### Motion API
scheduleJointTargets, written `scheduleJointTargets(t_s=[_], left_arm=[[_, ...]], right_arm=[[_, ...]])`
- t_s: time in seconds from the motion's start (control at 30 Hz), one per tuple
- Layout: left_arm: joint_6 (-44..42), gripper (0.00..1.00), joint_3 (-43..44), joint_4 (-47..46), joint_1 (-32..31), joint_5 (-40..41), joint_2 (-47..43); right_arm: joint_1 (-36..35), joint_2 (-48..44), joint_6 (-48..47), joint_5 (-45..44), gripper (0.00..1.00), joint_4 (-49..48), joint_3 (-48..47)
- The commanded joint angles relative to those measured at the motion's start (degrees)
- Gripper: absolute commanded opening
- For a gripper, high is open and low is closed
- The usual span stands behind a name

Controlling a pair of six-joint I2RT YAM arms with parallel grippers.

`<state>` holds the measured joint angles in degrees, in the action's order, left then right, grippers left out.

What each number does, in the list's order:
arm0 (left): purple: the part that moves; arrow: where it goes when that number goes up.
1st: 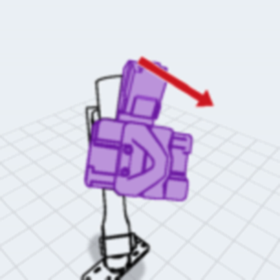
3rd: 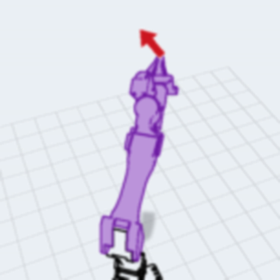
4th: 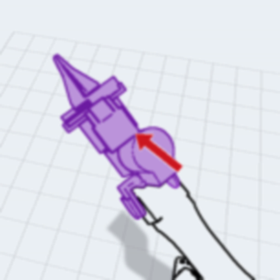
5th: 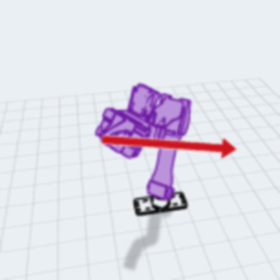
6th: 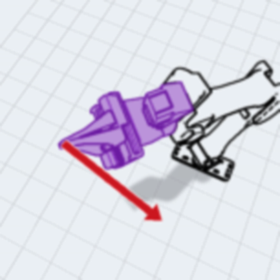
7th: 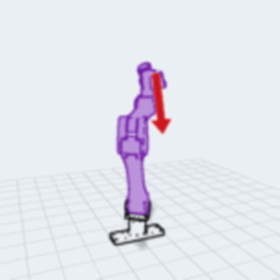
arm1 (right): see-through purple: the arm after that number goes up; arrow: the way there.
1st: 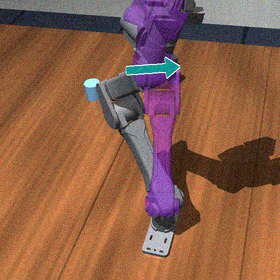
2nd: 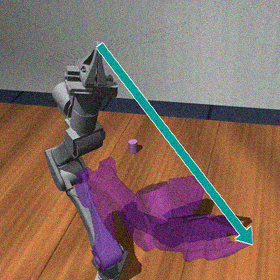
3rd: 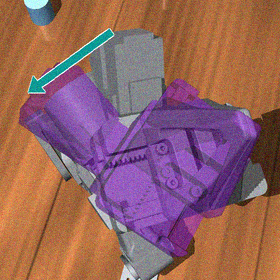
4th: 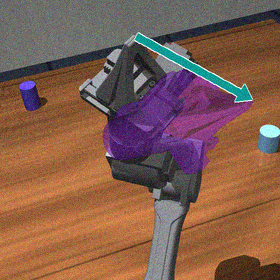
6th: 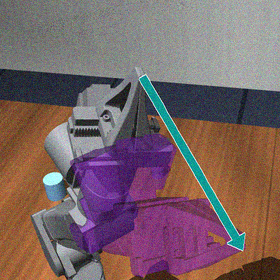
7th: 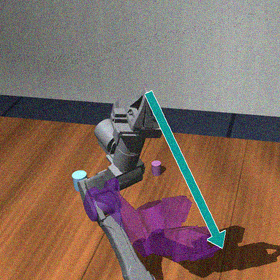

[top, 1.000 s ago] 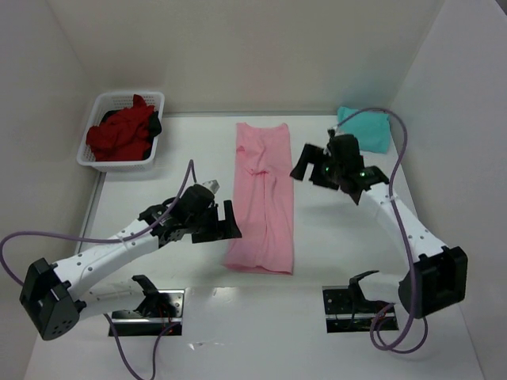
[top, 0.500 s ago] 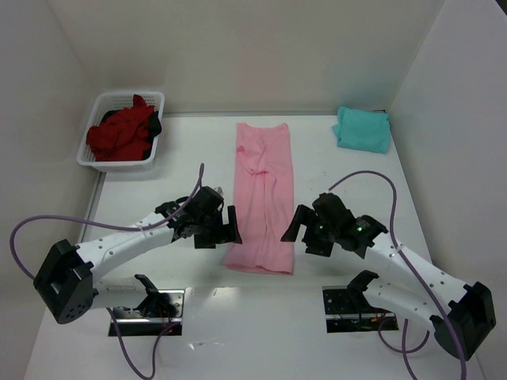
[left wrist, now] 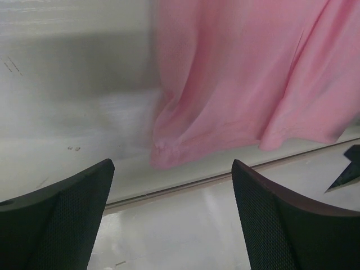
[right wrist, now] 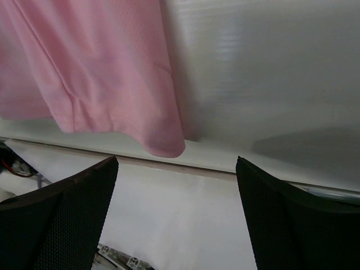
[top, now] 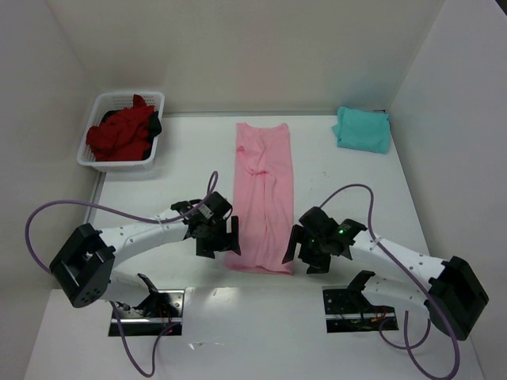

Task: Fold and stack the t-shirts
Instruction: Grab the bottom of the folded rectangular tshirt with both arms

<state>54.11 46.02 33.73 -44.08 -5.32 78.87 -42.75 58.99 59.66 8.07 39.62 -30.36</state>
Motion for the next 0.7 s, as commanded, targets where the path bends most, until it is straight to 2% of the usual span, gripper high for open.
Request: scheduleJointTargets(t_s=[0.0,0.13,0.47,0.67], left_arm=[[-0.5,0.93,1.2,0.5,-0.4,-0.1,0.3],[-1.0,0.89,0.5,-1.1,-0.4,-0.7,1.5],[-1.6,0.81,0.0,-2.8,-0.4,-2.7,4.2],[-1.1,0.80,-1.1,-2.2,-0.4,-2.7,4.2]], right_arm=[[-3.0,3.4,1.8,-0.6,0.90,-4.5,-1.5],[-4.4,6.8,1.9,-1.8,0.85,-4.5,-2.1],[-4.4,8.1,3.4,-3.0,0.71,-8.5,-2.1],[-4.4,11.4,2.8,-1.7,0.71,-11.5,-2.7]])
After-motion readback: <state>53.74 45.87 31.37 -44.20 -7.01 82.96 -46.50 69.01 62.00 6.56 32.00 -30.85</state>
